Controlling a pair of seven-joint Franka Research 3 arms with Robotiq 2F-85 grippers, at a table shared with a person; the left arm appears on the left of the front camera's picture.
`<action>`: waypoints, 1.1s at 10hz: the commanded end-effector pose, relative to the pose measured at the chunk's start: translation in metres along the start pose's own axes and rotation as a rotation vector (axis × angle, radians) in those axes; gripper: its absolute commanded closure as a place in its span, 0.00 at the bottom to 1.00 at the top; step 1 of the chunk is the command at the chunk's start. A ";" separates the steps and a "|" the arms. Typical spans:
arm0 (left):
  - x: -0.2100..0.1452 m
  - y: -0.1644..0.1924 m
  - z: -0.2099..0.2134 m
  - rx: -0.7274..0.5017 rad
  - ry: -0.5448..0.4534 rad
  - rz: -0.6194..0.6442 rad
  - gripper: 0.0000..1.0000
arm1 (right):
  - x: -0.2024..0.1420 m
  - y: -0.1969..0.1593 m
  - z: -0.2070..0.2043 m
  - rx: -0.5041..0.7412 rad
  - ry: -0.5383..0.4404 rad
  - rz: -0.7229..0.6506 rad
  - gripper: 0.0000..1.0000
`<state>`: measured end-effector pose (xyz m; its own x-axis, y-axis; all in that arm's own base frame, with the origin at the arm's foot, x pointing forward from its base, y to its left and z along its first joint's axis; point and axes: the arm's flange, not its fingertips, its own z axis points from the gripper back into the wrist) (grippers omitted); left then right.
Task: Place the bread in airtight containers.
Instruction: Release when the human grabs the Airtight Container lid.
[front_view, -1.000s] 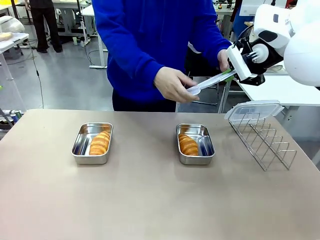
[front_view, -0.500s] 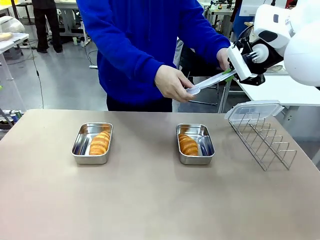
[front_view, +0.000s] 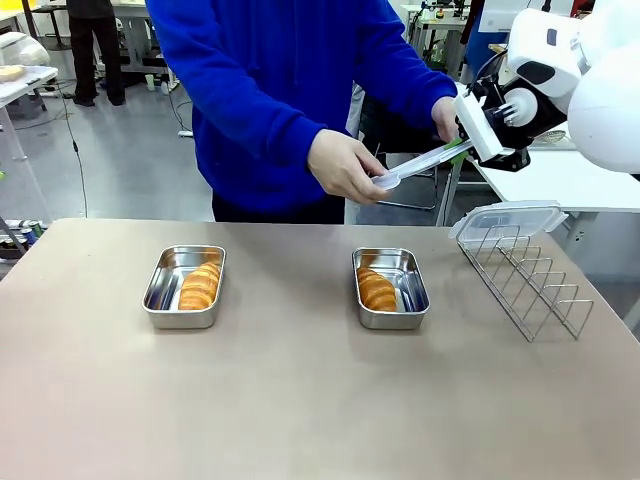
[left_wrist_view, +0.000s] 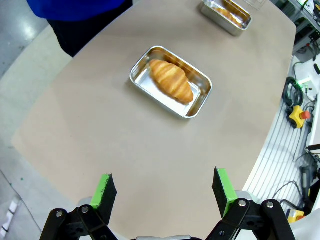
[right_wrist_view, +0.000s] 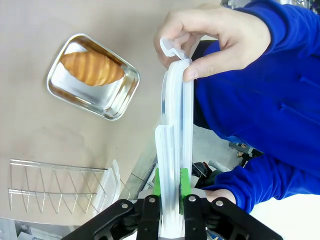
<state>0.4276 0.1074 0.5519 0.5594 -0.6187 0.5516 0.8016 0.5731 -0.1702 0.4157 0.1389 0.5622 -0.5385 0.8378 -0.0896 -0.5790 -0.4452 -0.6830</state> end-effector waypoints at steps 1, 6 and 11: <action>0.002 -0.001 0.001 -0.010 -0.012 -0.003 0.00 | 0.000 0.000 0.000 0.000 0.000 0.000 0.30; 0.002 -0.001 0.001 -0.010 -0.012 -0.003 0.00 | -0.011 -0.012 0.085 -0.003 -0.142 -0.291 0.05; 0.002 -0.001 0.001 -0.010 -0.012 -0.003 0.00 | -0.130 0.024 0.151 -0.059 -0.271 -0.792 0.00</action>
<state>0.4274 0.1079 0.5521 0.5600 -0.6181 0.5517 0.8011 0.5738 -0.1702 0.3708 -0.0170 0.6707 -0.2095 0.8207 0.5316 -0.8058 0.1630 -0.5693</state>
